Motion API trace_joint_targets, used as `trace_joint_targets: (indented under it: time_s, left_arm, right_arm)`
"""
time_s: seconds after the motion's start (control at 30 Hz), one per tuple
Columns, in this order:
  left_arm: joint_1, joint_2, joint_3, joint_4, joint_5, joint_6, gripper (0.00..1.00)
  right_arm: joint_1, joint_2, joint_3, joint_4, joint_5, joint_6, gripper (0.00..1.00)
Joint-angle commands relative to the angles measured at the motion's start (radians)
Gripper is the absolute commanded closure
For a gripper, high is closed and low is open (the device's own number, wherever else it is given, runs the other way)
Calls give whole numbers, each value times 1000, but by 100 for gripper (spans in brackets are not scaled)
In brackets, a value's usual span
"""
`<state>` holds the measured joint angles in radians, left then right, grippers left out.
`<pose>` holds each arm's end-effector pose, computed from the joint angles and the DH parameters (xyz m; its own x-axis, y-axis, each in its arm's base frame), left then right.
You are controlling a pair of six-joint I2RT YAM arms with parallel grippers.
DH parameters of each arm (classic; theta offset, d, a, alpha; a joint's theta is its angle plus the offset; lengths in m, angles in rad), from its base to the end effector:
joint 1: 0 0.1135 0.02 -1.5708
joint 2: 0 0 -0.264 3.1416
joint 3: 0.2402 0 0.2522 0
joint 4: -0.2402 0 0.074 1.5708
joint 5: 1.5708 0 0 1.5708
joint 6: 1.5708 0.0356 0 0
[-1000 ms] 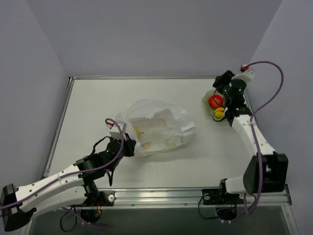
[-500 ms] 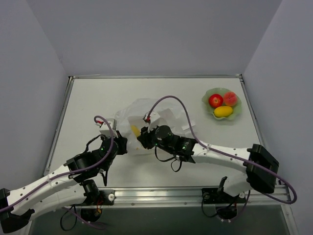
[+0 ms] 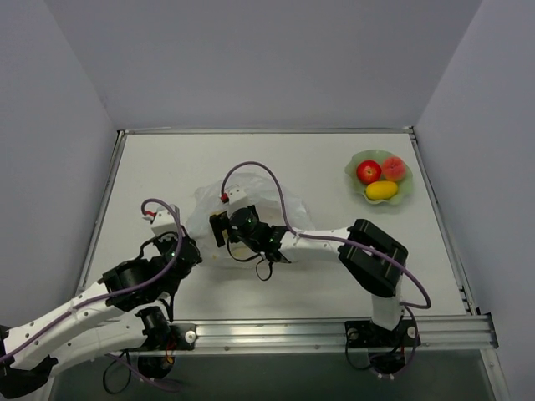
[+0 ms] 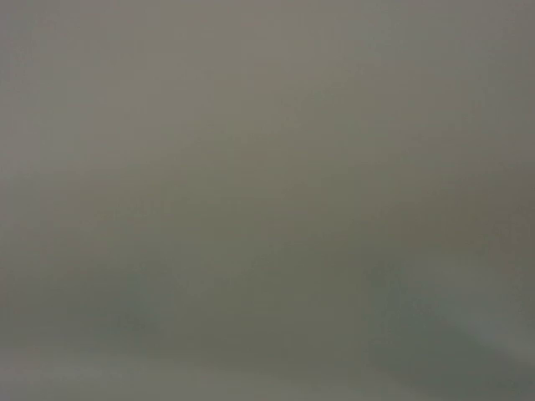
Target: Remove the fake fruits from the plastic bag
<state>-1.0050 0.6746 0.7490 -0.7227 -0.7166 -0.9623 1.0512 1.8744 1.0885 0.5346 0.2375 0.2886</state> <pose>0.0916 -0.1006 0.2955 -0.4770 -0.4029 -0.7811 -0.0622 0.9020 -0.4273 0.2157 0.3601 0.2075 -0.3263 -0.0133 -0.9452 -0.6651 0.7137 0.2196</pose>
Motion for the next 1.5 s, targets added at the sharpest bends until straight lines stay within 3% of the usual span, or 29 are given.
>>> trace_joint_targets:
  time_s: [0.0, 0.1, 0.23, 0.4, 0.47, 0.6, 0.67, 0.73, 0.77, 0.83, 0.87, 1.03, 1.17, 1.23, 1.47]
  left_arm:
    - [-3, 16, 75, -142, -107, -68, 98]
    - [-4, 40, 78, -175, -110, -101, 98]
    - [-6, 31, 66, -146, -122, -92, 98]
    - [-6, -9, 41, -84, -107, -49, 98]
    - [-6, -10, 36, -73, -106, -43, 98]
    - [-7, -15, 49, -89, -116, -30, 98]
    - [-7, -20, 55, -103, -132, -24, 98]
    - [-6, -17, 59, -113, -149, -15, 97]
    - [-6, -6, 64, -116, -153, -13, 98]
    - [-6, 12, 69, -116, -155, -15, 98]
    - [-7, 31, 69, -115, -152, -18, 98]
    - [-9, 22, 52, -78, -138, -23, 98]
    - [-9, -35, 33, -43, -132, 2, 98]
    - [-9, -47, 23, -23, -121, 14, 98]
    - [-9, -61, -7, -23, -95, 10, 98]
  right_arm:
    - [-5, 21, 66, 87, 78, 34, 13]
    - [-19, 72, 106, 102, 74, 40, 9]
    - [-36, 141, 155, 94, 51, 32, 13]
    - [-95, 201, 171, 119, -81, 37, 25]
    - [-115, 212, 191, 108, -148, 21, 41]
    - [-112, 125, 133, 103, -158, -26, 40]
    - [-103, 82, 79, 103, -178, -54, 32]
    - [-100, 16, 44, 100, -175, -71, 30]
    - [-99, -3, 27, 103, -155, -83, 36]
    - [-100, -26, 13, 110, -150, -91, 57]
    - [-106, 1, 52, 104, -170, -110, 62]
    - [-118, 162, 235, 22, -250, -190, 53]
    - [-120, 276, 344, -30, -293, -261, 32]
    - [-123, 308, 387, -33, -309, -278, 27]
    - [-134, 445, 467, 22, -381, -255, 27]
